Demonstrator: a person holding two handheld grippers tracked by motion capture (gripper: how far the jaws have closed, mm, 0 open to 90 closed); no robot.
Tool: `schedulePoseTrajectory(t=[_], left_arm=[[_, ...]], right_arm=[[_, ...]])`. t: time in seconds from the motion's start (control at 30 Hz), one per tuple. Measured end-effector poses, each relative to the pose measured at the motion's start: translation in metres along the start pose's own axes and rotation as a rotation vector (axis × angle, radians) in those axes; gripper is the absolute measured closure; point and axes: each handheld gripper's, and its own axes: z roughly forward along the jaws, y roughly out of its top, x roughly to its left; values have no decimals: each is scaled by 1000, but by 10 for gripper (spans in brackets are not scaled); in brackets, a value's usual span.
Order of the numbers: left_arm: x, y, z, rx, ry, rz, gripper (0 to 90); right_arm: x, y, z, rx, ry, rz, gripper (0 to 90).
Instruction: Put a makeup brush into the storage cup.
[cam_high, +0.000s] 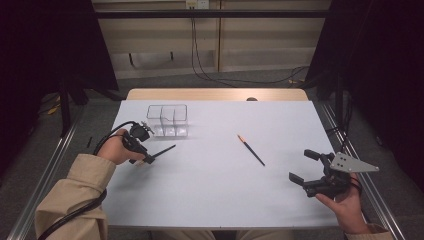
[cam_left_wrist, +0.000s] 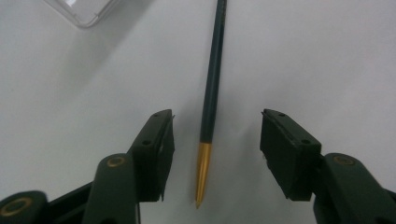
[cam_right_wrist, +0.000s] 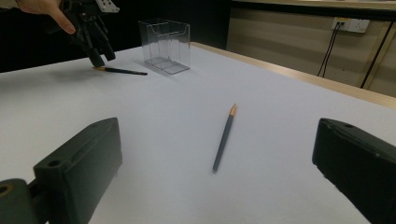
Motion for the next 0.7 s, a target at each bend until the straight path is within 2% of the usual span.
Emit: schedulePoseTrajectory(t=[0.07,0.27,0.47,0.63,0.7], left_arm=[[1,1,2,23,-9,16,490],[4,1,5,50,-23,24,537],[6,0,9,80,-32,18,616],[9,1,10,107,-27,12,686],[9,2,10,117,-21,27,707]], right_arm=[[0,0,0,0,0,0,13],[0,-1,0,1,1,5,13],[-1,-1,0,2,0,7,13],[-1,-1,1,5,3,7,13],[-1,-1,1,6,3,7,13]])
